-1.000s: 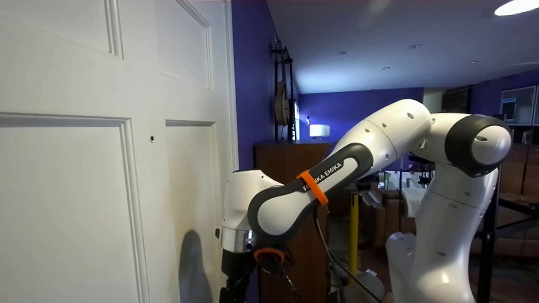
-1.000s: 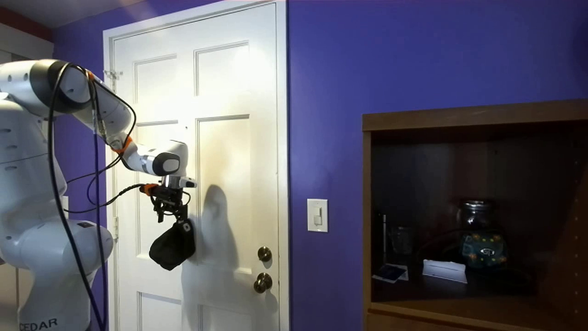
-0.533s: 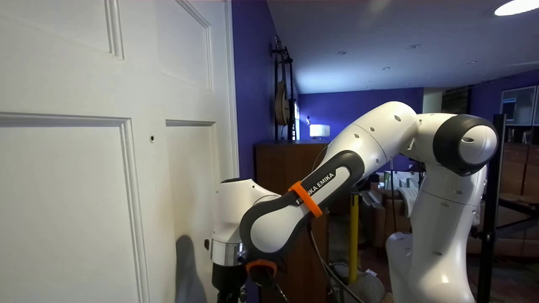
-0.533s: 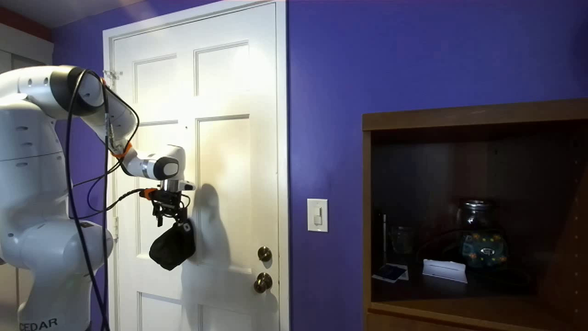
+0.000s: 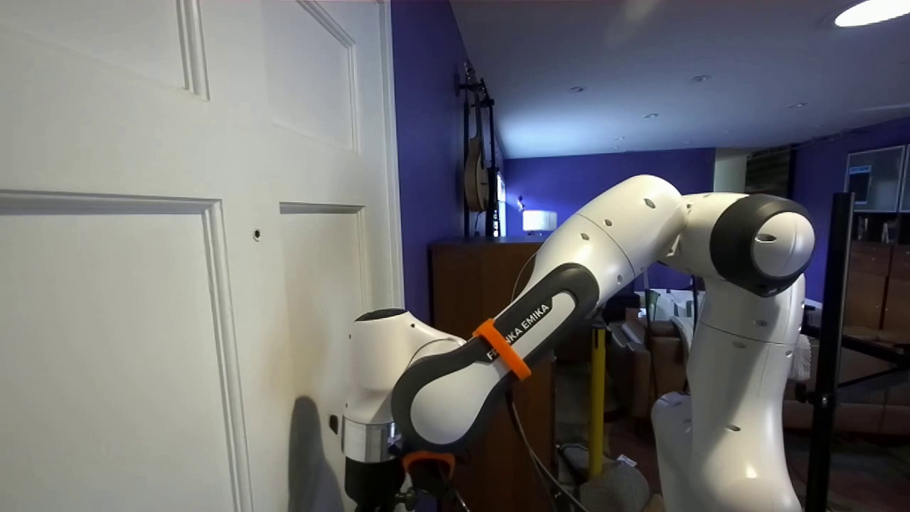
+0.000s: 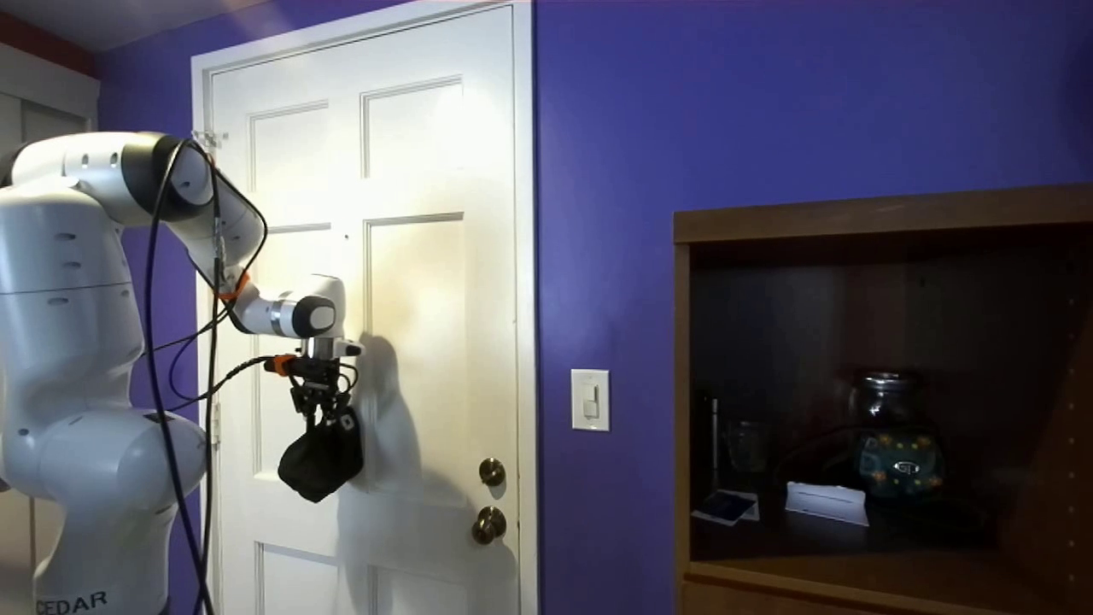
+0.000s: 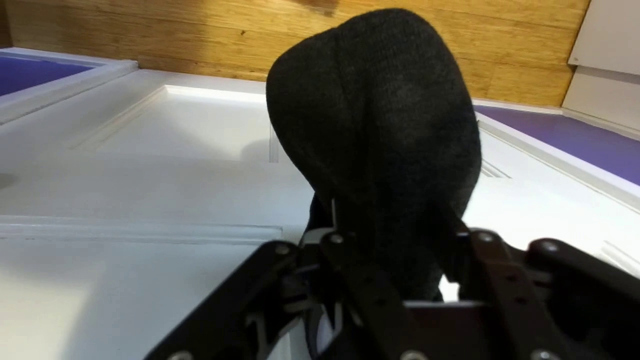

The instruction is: Move the beanie from the hook on the door to the top of the shelf

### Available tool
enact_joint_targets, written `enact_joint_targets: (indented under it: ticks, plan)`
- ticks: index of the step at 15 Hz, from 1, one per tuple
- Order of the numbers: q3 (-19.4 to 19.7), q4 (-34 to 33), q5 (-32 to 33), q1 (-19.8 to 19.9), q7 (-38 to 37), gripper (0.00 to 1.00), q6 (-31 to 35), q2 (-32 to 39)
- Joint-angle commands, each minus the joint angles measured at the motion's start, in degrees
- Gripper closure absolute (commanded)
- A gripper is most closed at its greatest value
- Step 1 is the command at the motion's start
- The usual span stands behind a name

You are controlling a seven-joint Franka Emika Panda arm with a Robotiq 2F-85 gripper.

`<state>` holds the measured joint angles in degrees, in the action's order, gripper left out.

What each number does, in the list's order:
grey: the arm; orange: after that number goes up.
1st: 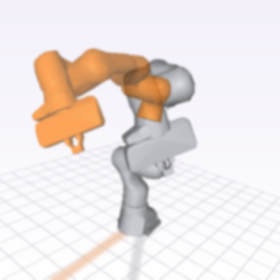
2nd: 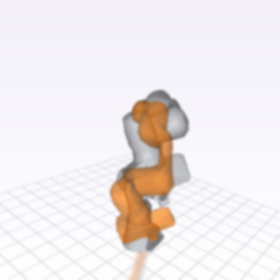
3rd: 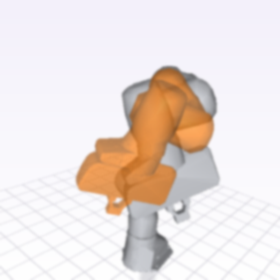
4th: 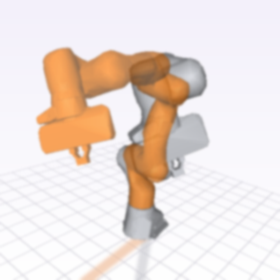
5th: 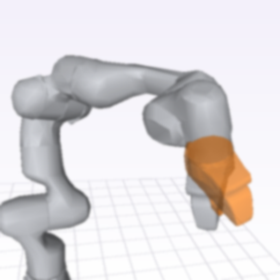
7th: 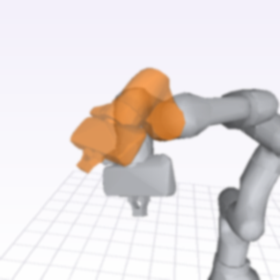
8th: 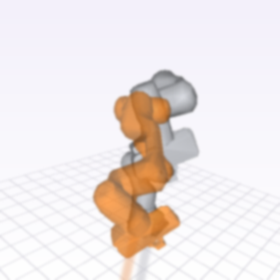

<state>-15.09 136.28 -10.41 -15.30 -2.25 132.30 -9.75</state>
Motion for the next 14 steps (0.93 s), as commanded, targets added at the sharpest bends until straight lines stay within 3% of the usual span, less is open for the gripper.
enact_joint_targets:
  ticks: [1,2,4,5,7,14]
  plan:
    - [-0.37,-2.00,2.00,-0.10,-0.42,0.88,0.82,2.09]
    - [-0.41,-2.32,2.19,-0.14,-0.39,0.95,0.91,2.57]
    - [-0.48,-2.80,2.07,-0.24,-0.20,1.00,0.99,3.10]
    - [-0.62,-2.92,2.23,-0.26,-0.52,0.66,1.11,3.09]
    - [-0.89,-2.81,2.30,-0.36,-0.89,0.68,1.51,2.48]
    - [-2.06,-2.13,3.80,-0.54,-2.73,0.23,3.39,1.40]
